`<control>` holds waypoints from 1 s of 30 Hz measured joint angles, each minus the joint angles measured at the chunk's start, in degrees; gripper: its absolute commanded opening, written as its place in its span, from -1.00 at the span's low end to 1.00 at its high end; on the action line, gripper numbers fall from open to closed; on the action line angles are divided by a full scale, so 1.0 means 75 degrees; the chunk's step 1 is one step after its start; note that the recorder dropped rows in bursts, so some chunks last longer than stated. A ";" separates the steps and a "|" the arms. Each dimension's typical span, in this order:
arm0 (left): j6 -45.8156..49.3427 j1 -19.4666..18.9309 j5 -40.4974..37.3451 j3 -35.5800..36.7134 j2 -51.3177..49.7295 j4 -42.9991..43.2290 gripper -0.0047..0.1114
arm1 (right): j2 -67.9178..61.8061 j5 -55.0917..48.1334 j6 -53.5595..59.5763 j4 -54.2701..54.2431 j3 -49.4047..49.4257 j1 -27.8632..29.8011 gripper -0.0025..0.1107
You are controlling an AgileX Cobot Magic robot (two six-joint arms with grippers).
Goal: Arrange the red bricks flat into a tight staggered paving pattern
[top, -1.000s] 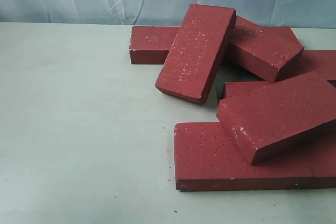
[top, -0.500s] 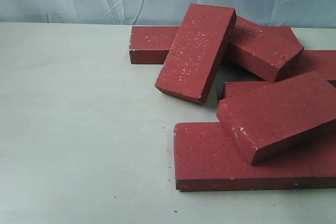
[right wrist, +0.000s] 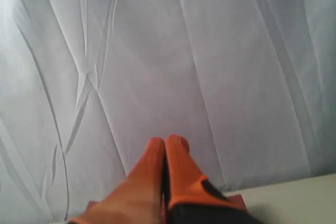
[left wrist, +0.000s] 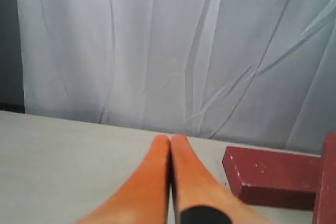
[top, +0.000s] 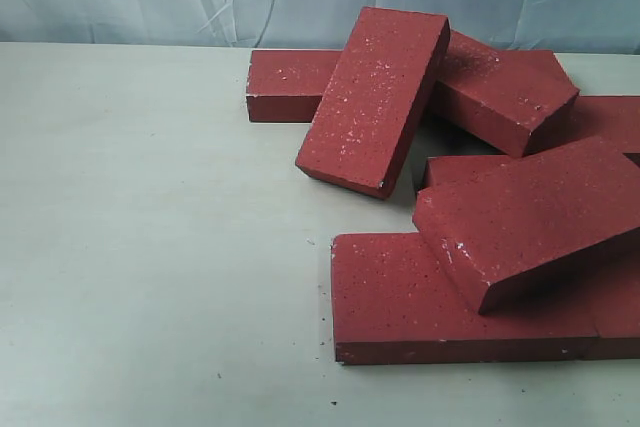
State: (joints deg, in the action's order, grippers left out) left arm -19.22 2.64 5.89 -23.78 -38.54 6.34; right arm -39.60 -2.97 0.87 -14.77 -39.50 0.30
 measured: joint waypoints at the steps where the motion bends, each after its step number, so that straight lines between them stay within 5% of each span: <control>1: 0.0000 0.0101 0.0000 -0.0013 -0.0222 0.0072 -0.92 | -0.0244 -0.0345 0.0084 0.0124 -0.0302 0.0000 -0.97; 11: -0.0009 0.1588 -0.0160 -0.0700 -0.2460 0.1179 -0.92 | -0.2804 -0.4053 0.1888 -0.0060 -0.2845 0.0000 -0.97; 19: -0.0009 0.1884 -0.0178 -0.1438 -0.3958 0.1977 -0.92 | -0.4435 -0.5733 0.4219 -0.2029 -0.3811 0.0000 -0.97; 30: -0.0009 0.1884 -0.0069 -0.1766 -0.4974 0.2582 -0.92 | -0.6240 -0.8818 1.1331 -0.2157 -0.4650 -0.0034 -0.97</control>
State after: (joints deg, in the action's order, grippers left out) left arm -19.29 16.78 5.37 -37.02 -75.85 25.70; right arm -86.40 -69.10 85.85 -30.95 -74.38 0.05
